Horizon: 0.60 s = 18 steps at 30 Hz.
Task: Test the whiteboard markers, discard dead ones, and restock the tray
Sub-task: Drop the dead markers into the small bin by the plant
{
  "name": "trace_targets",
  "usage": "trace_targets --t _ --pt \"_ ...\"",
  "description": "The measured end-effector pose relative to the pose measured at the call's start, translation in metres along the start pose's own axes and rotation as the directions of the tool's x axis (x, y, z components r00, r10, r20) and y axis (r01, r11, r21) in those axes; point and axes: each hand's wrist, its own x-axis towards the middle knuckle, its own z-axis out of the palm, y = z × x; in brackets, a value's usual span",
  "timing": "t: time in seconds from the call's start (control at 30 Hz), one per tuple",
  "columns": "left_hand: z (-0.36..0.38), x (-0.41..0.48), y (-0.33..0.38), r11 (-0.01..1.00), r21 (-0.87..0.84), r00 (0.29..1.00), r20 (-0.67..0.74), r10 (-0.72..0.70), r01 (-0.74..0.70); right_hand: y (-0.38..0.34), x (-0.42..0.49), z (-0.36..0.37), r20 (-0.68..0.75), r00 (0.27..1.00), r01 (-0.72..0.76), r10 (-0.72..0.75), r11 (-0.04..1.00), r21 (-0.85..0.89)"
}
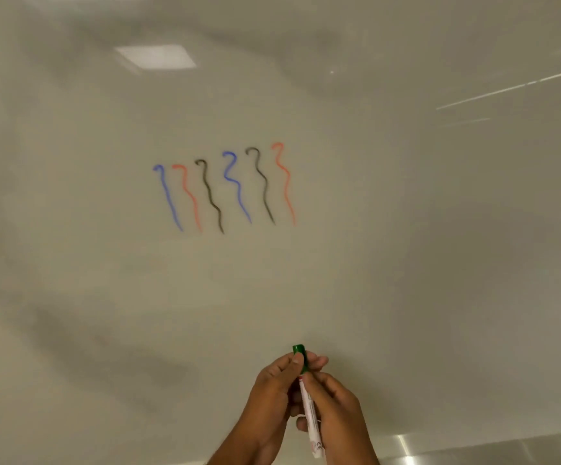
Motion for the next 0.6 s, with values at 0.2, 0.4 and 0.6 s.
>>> trace_targets --t 0.2,0.4,0.6 --pt "-0.033 -0.021 0.042 0.995 -0.013 0.995 0.02 0.098 -0.097 -0.033 -0.003 0.054 0.074 0.996 0.038 -0.046 0.995 0.096" --pt "-0.057 -0.028 0.067 0.98 -0.047 0.974 -0.133 0.184 -0.192 -0.042 -0.005 0.1 0.041 0.996 0.082 -0.082 0.997 0.014" --pt "-0.081 -0.037 0.097 0.929 0.031 0.884 -0.298 0.362 -0.37 -0.049 -0.019 0.137 0.134 0.975 0.2 -0.18 0.967 -0.156"
